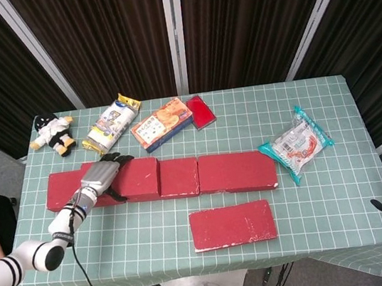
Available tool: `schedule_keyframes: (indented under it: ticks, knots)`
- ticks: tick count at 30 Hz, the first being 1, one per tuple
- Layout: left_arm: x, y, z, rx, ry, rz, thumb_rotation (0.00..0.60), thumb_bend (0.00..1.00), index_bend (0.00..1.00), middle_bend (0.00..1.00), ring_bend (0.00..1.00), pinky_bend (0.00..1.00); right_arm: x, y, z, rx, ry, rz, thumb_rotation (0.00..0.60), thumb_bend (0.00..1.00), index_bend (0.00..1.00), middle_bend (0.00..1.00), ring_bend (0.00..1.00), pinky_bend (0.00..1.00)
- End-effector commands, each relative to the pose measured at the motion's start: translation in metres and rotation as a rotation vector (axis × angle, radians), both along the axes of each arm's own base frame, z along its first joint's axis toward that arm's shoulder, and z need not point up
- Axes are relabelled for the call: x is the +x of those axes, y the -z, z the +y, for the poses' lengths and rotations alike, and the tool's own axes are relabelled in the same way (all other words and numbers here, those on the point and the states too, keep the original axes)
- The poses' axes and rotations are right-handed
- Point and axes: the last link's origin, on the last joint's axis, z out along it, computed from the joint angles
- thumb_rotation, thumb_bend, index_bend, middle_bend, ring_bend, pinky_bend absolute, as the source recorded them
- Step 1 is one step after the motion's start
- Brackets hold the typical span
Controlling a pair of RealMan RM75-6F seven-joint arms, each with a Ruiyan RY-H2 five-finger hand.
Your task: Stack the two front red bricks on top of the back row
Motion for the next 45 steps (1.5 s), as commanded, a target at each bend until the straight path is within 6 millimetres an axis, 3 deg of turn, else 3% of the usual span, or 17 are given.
schedule_keyframes:
  ticks: [1, 26, 35, 45]
  knots:
    - [-0.0002, -0.0001, 0.0004, 0.001, 0.001, 0.002, 0.6, 0.02, 0.17, 0.14, 0.0, 0.0, -0.0001, 0.0004, -0.0003, 0.002, 0.0, 0.0, 0.6, 0.0, 0.0, 0.0, 0.0, 0.0]
    - [-0.002, 0.0016, -0.0003, 0.005, -0.004, 0.006, 0.6, 0.02, 0.17, 0.13, 0.0, 0.0, -0.001, 0.0014, -0.0005, 0.005, 0.003, -0.003, 0.6, 0.0, 0.0, 0.0, 0.0, 0.0]
    - [-0.0018, 0.0013, -0.0005, 0.003, -0.004, 0.006, 0.6, 0.01, 0.07, 0.0, 0.0, 0.0, -0.0013, 0.0012, -0.0006, 0.002, 0.004, -0.003, 0.6, 0.0, 0.0, 0.0, 0.0, 0.0]
    - [-0.0017, 0.0002, -0.0019, -0.002, -0.005, -0.005, 0.6, 0.0, 0.04, 0.0, 0.0, 0.0, -0.0021, 0.0011, -0.0011, -0.001, 0.012, -0.005, 0.6, 0.0, 0.0, 0.0, 0.0, 0.0]
